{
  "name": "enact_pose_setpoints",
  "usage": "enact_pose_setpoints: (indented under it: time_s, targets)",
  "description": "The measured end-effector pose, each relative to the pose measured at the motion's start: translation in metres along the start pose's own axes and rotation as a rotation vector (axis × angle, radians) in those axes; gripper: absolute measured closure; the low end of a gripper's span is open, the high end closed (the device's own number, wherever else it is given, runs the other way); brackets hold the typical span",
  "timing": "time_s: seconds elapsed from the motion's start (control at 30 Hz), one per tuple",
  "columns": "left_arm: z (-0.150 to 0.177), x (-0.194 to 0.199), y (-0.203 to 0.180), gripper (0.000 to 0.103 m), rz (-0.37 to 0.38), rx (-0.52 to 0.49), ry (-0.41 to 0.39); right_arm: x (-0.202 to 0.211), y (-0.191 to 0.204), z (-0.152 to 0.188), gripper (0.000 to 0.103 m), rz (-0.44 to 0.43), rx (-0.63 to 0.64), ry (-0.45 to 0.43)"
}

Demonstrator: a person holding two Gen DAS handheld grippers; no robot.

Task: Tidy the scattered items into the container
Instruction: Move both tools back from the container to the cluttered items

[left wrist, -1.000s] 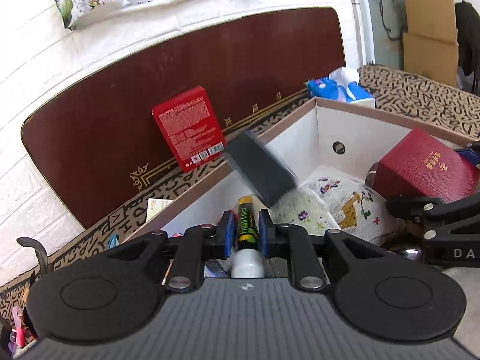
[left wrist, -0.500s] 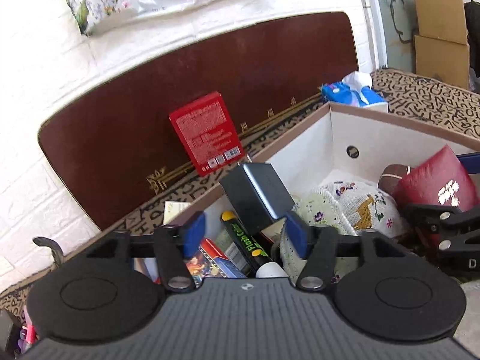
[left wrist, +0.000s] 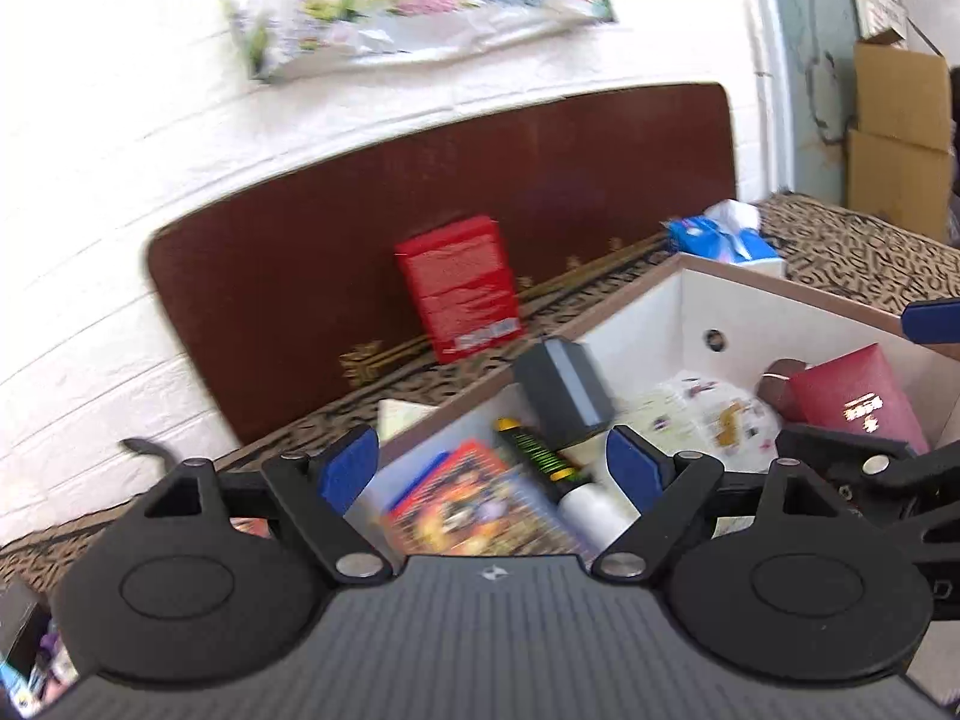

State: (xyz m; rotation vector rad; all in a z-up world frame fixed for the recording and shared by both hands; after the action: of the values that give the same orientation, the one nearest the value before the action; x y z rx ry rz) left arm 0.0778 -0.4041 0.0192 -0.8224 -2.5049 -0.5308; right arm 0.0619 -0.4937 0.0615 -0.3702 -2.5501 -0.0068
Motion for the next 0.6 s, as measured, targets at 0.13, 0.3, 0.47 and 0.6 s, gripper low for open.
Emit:
enact_pose_setpoints:
  time_s: [0.13, 0.3, 0.47, 0.6]
  targets:
    - [0.027, 0.012, 0.043, 0.017, -0.042, 0.074, 0.023, 0.008, 0.045, -0.004, 0.010, -0.067, 0.043, -0.022]
    - [0.072, 0.027, 0.107, 0.017, -0.173, 0.150, 0.053, 0.011, 0.123, 0.001, 0.010, -0.178, 0.116, -0.038]
    - [0.125, 0.037, 0.171, 0.017, -0.279, 0.254, 0.114, 0.011, 0.208, 0.011, 0.010, -0.323, 0.186, -0.054]
    - [0.165, 0.033, 0.211, 0.017, -0.364, 0.318, 0.182, -0.001, 0.268, 0.027, 0.011, -0.434, 0.233, -0.030]
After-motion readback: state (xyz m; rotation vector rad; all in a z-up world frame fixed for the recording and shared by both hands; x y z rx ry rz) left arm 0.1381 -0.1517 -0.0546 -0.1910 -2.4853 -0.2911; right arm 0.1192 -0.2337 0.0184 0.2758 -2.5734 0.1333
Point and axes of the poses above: each gripper's, at about its wrist camera, not at the fingertips, and x roughly against the way its jaws point, y to its left, z to its underside, the point moved 9 cm from there along -x, roughly the way its jaws point, and after that the axes turned 3 degrees about y, right-handed, at the moved point
